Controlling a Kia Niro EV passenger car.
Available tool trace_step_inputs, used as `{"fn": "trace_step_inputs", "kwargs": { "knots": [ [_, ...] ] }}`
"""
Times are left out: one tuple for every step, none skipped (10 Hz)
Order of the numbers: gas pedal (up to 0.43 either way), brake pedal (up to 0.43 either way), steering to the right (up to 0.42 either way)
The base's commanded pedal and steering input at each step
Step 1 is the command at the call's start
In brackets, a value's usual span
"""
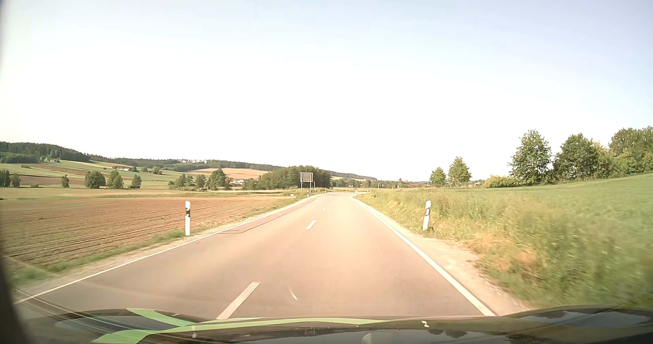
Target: Follow the waypoints while adhering to traffic rules and regulations
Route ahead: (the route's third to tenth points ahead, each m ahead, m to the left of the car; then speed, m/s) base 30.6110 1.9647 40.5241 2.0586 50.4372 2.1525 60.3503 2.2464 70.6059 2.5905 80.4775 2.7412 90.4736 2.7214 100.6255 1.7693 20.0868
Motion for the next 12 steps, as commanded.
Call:
{"fn": "trace_step_inputs", "kwargs": {
  "knots": [
    [0.169,0.000,-0.009],
    [0.169,0.000,-0.008],
    [0.157,0.000,-0.008],
    [0.110,0.000,-0.008],
    [0.059,0.000,-0.006],
    [0.000,0.000,-0.004],
    [0.000,0.000,-0.005],
    [0.000,0.000,-0.004],
    [0.000,0.000,-0.004],
    [0.000,0.000,-0.004],
    [0.000,0.000,-0.004],
    [0.000,0.000,-0.004]
  ]
}}
